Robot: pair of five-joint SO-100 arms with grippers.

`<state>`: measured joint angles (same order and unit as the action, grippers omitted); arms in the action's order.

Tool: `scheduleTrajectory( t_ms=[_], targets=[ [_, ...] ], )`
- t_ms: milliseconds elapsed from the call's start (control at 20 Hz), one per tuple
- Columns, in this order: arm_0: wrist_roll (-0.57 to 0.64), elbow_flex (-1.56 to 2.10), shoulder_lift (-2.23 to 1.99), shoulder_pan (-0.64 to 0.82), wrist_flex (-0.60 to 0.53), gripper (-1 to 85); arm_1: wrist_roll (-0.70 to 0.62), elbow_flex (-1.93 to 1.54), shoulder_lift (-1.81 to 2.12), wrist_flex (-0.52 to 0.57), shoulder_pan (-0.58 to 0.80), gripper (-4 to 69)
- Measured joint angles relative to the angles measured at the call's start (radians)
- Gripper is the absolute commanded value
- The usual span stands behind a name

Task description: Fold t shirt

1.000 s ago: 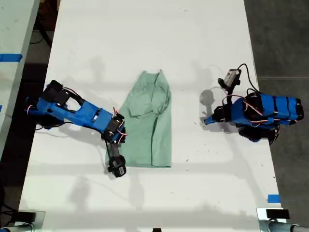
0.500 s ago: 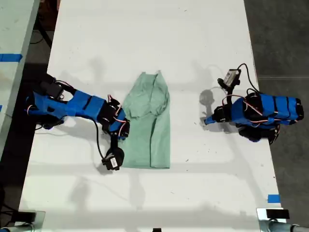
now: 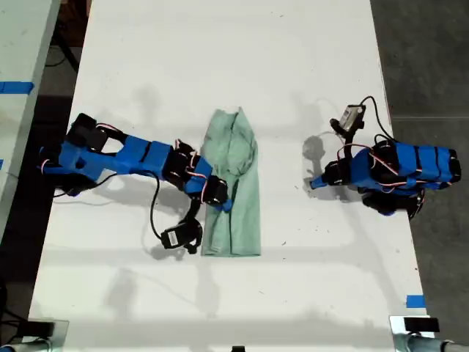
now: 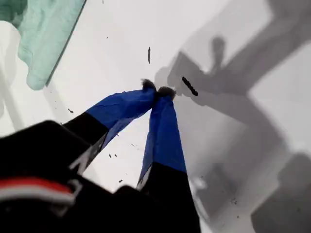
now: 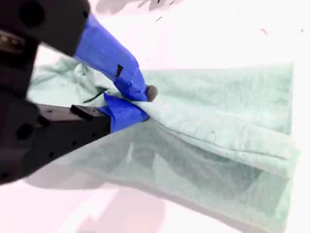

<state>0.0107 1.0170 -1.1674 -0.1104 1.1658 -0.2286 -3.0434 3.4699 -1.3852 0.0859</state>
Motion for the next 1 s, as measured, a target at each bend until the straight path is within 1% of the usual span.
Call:
scheduleTrajectory(
  t_ms=[50, 150, 200, 250, 300, 450, 600, 700, 850, 1000],
  targets=[
    [0.012, 0.0, 0.034, 0.006, -0.037, 0.3, -0.002, 0.0, 0.0, 0.0, 0.0, 1.6],
    [0.014, 0.0, 0.094, 0.014, -0.064, 3.5, -0.003, 0.0, 0.0, 0.0, 0.0, 1.6],
    [0.014, 0.0, 0.117, 0.017, -0.069, 6.2, -0.003, 0.0, 0.0, 0.0, 0.0, 1.6],
    [0.014, 0.0, 0.132, 0.017, -0.072, 12.6, -0.003, 0.0, 0.0, 0.0, 0.0, 1.6],
    [0.009, 0.0, 0.137, 0.017, -0.071, 17.0, -0.003, 0.0, 0.0, 0.0, 0.0, 1.6],
    [-0.006, 0.0, 0.137, 0.021, -0.046, 23.3, -0.003, 0.0, 0.006, 0.0, 0.0, 1.6],
    [-0.006, 0.0, 0.126, 0.037, 0.006, 21.7, -0.003, 0.0, 0.009, 0.0, 0.0, 1.6],
    [-0.006, 0.002, 0.066, 0.041, 0.051, 16.0, -0.003, 0.0, 0.009, 0.0, 0.0, 1.6],
    [-0.021, 0.037, -0.101, 0.043, 0.173, 8.8, -0.003, 0.0, 0.009, 0.0, 0.0, 1.6],
    [-0.058, 0.132, -0.281, 0.048, 0.275, 6.8, -0.003, 0.0, 0.009, 0.0, 0.0, 1.6]
  ],
)
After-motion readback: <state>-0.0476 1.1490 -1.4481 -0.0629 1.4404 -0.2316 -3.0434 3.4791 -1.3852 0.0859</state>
